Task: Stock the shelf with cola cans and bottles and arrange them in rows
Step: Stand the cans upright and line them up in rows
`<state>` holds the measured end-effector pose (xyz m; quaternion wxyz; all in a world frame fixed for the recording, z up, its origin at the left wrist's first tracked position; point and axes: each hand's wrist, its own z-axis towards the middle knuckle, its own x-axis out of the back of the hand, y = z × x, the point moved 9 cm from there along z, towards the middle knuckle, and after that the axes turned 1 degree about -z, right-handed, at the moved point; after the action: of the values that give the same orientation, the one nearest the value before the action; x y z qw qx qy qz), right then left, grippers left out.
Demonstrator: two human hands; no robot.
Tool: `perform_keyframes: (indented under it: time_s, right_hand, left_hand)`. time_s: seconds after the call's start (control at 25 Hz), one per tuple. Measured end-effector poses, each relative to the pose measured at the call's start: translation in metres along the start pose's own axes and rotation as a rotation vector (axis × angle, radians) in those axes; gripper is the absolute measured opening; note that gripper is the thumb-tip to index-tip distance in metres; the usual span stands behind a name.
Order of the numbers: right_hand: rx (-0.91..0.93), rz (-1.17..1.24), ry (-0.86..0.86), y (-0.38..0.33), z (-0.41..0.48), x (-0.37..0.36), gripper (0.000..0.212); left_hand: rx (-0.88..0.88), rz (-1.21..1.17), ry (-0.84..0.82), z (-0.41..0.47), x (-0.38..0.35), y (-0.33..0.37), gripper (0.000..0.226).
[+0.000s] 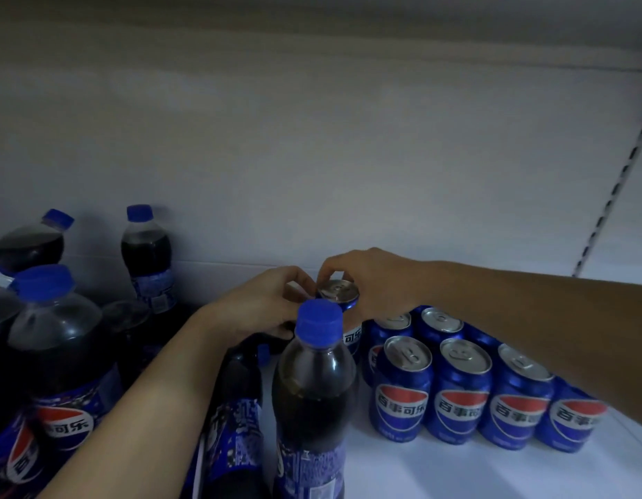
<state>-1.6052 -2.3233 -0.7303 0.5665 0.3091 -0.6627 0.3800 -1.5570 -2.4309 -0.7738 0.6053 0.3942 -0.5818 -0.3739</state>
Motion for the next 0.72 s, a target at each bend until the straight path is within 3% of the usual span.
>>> perform_keyframes:
  time_s: [0.4, 0.64, 0.72]
  right_hand:
    - [0.058, -0.073, 0.045, 0.002, -0.002, -0.025, 0.061]
    - [0.003, -0.028, 0.086, 0.013, -0.009, -0.027, 0.061]
    - [-0.009, 0.043, 0.170, 0.017, -0.024, -0.009, 0.057]
  left_hand:
    - [0.030, 0.226, -0.059, 0.021, -0.010, -0.024, 0.035]
    - [0.017, 0.247, -0.060, 0.027, -0.011, -0.031, 0.032]
    - [0.010, 0.235, -0.057, 0.026, -0.012, -0.027, 0.037]
